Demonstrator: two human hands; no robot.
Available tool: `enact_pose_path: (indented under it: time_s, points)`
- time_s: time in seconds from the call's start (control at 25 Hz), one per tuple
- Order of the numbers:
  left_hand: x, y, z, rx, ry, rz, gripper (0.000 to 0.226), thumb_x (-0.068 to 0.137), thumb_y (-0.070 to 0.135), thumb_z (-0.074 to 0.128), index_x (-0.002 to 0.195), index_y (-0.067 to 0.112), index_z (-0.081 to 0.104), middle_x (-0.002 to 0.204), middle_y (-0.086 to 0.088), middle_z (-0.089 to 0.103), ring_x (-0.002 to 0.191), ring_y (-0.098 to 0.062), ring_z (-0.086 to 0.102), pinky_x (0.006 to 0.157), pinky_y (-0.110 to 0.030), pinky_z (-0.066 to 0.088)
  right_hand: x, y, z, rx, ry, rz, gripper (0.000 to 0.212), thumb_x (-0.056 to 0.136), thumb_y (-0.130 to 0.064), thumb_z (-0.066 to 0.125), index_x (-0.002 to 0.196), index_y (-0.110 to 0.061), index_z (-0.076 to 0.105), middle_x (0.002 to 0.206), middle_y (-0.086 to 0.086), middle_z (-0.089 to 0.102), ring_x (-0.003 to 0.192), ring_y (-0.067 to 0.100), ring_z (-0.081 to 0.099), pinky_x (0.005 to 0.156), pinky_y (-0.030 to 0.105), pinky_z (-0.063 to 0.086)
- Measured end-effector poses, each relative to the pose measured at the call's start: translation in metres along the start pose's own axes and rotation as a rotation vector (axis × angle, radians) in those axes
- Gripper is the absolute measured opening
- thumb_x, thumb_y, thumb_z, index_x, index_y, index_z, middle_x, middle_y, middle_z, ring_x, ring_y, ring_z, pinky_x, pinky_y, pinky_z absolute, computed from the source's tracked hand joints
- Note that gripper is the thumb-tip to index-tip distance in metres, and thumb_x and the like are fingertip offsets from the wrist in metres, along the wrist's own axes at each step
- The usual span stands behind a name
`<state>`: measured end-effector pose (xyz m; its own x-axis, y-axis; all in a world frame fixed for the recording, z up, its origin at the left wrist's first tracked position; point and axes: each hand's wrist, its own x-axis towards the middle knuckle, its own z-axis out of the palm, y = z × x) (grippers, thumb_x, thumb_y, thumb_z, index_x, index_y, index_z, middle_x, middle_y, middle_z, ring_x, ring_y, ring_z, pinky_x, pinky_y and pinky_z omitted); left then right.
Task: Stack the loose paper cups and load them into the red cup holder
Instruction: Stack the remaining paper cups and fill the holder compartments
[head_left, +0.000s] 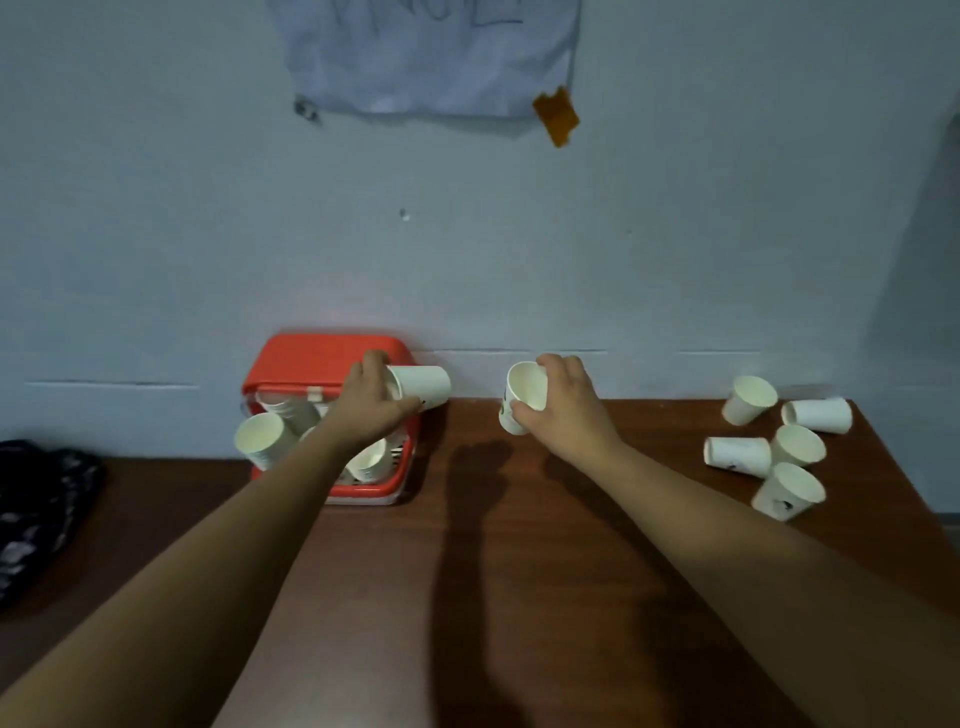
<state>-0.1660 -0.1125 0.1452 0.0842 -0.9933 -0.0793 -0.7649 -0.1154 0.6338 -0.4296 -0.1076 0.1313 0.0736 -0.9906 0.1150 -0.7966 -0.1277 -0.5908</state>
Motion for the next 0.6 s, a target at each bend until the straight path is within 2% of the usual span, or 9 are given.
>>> enact_pose_path:
  time_s: [0.08,0.24,0.4,0.6]
  points:
    - [-0.007,-0.045,-0.033,0.001,0.023,-0.044,0.075,0.076,0.034,0.078,0.134,0.01,0.037,0.127,-0.012,0.048,0.112,-0.031,0.051,0.094,-0.044,0.047,0.005,-0.038,0.034,0.03,-0.053,-0.043,0.062,0.08,-0.04,0.07,0.131,-0.016,0.044,0.125,0.006,0.044,0.113,0.027,0.049,0.093,0.042,0.047]
    - [-0.016,-0.112,-0.066,0.091,0.023,-0.091,0.07,0.074,0.034,0.081,0.13,0.015,0.044,0.125,-0.01,0.049,0.112,-0.03,0.051,0.092,-0.041,0.045,0.01,-0.088,0.092,0.077,-0.142,-0.082,0.061,0.078,-0.032,0.072,0.129,-0.012,0.047,0.124,0.009,0.046,0.112,0.029,0.05,0.095,0.039,0.044]
    - [-0.008,-0.147,-0.061,0.127,0.007,-0.088,0.069,0.072,0.031,0.084,0.131,0.019,0.05,0.134,-0.016,0.04,0.124,-0.037,0.043,0.105,-0.045,0.04,0.016,-0.106,0.135,0.117,-0.214,-0.086,0.056,0.075,-0.025,0.075,0.123,-0.011,0.049,0.122,0.008,0.048,0.112,0.027,0.051,0.094,0.034,0.043]
    - [0.011,-0.168,-0.048,0.222,-0.047,-0.049,0.078,0.074,0.033,0.083,0.141,0.021,0.046,0.137,-0.015,0.038,0.126,-0.035,0.043,0.105,-0.043,0.04,0.02,-0.114,0.172,0.176,-0.269,-0.09,0.063,0.074,-0.026,0.079,0.129,-0.018,0.048,0.125,0.001,0.047,0.11,0.02,0.054,0.093,0.033,0.046]
